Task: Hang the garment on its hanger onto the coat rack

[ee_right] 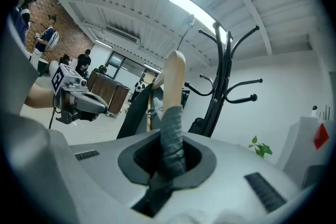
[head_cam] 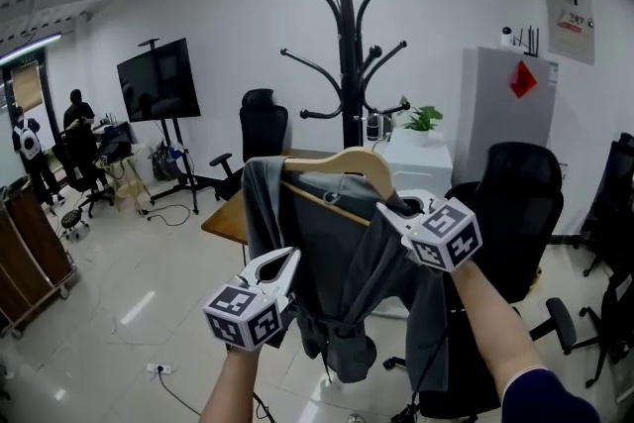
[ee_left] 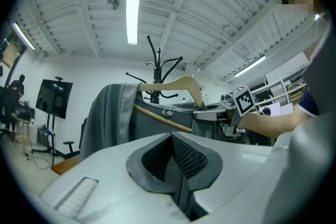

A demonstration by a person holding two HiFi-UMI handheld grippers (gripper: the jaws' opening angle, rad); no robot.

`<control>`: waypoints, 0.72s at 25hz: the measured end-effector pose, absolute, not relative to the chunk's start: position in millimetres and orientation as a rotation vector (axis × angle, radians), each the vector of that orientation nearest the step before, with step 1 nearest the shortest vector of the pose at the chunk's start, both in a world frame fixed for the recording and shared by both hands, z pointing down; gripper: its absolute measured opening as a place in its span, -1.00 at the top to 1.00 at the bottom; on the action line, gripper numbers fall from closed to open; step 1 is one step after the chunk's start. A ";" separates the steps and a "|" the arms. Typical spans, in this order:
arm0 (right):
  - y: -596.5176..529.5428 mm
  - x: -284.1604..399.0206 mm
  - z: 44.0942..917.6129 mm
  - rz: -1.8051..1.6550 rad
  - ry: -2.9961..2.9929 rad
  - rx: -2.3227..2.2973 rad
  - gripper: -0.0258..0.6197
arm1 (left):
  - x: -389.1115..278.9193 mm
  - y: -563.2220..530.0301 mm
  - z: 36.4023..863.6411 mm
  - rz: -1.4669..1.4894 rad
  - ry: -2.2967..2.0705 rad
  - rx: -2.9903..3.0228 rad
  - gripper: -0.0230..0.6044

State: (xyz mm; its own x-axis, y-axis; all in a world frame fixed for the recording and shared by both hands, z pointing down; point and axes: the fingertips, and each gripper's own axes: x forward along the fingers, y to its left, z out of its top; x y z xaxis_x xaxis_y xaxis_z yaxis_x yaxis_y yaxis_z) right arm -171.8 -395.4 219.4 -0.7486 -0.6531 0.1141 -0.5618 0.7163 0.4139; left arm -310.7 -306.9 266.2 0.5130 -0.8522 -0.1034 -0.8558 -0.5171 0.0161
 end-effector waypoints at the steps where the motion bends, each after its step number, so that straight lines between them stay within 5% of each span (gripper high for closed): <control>1: -409.5 -175.1 217.6 -0.521 -2.668 0.957 0.80 | -311.9 -318.2 263.5 0.145 1.528 -2.693 0.97; 18: -549.8 -233.8 246.4 -0.372 -2.614 0.847 0.80 | -329.2 -427.5 256.6 0.080 1.531 -2.667 0.97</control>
State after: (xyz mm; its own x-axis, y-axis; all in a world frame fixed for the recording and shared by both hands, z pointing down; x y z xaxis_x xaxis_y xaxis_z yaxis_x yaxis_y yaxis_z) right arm -233.8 -549.8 246.4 -0.7526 -0.6047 0.2605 -0.5081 0.7850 0.3543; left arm -329.2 -427.5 256.6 0.5038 -0.8603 -0.0773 -0.8637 -0.5030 -0.0307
